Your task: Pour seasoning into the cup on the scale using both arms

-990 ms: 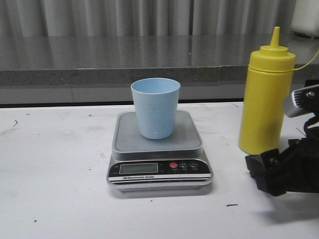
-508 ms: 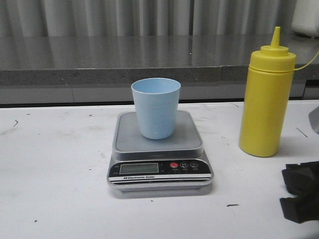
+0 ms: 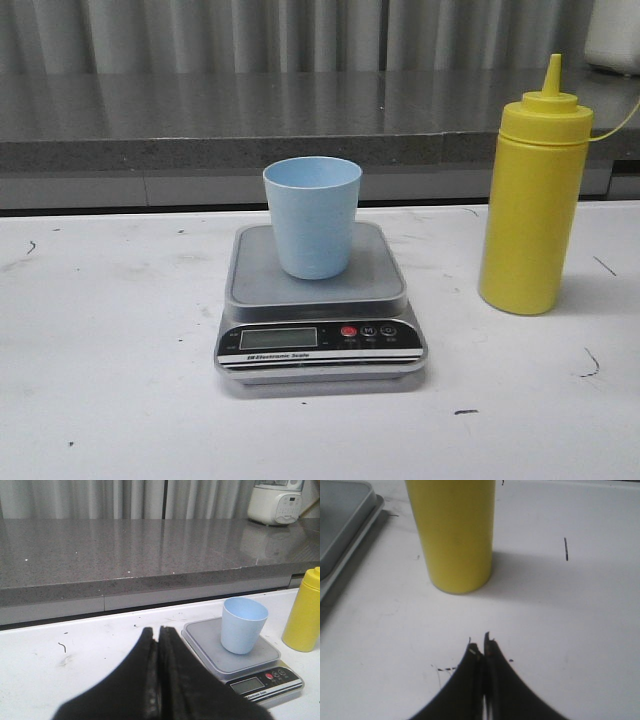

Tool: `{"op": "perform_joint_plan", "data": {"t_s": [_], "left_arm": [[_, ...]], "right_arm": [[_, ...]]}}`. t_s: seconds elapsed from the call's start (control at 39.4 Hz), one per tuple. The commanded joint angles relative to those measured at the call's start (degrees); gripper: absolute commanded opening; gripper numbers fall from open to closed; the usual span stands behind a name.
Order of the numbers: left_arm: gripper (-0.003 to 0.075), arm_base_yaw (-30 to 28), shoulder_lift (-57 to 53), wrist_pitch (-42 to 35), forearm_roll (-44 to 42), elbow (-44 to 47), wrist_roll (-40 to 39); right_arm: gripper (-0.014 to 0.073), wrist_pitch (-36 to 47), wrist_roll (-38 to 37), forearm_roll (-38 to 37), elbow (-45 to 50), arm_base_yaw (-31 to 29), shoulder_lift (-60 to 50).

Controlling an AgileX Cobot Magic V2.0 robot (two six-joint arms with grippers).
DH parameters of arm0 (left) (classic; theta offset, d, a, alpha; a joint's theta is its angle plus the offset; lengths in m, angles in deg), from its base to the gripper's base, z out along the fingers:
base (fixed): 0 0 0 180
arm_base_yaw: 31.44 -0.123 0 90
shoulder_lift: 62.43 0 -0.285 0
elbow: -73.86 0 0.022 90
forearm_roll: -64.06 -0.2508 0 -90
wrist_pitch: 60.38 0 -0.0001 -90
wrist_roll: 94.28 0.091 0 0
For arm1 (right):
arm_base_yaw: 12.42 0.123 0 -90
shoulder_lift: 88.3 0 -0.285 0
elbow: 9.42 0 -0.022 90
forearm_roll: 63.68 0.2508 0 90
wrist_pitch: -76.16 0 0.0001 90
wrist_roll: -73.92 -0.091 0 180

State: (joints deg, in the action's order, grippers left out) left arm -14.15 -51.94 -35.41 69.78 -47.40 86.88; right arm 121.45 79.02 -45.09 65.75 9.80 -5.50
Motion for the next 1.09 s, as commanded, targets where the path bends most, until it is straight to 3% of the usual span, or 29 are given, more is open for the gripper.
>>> {"op": "perform_joint_plan", "data": {"t_s": [0.0,0.18,0.3,0.81,1.07], "left_arm": [[-0.002,-0.16,0.67,-4.94,0.75,-1.45,-0.57],[-0.002,-0.16,0.67,-4.94,0.75,-1.45,-0.57],[-0.002,-0.16,0.67,-4.94,0.75,-1.45,-0.57],[-0.002,-0.16,0.67,-4.94,0.75,-1.45,-0.57],[-0.002,-0.16,0.67,-4.94,0.75,-1.45,-0.57]], "right_arm": [[-0.0069,-5.93,3.79,0.56,-4.39,-0.18,-7.6],[-0.0069,-26.48,12.77,1.6,-14.71,-0.61,-19.12],[-0.0069,-35.91,14.16,1.6,-21.01,-2.55,-25.23],[-0.0069,-55.01,14.16,1.13,-24.14,-7.25,-47.79],[-0.0069,-55.76,14.16,1.01,-24.14,-7.25,-49.41]]}}
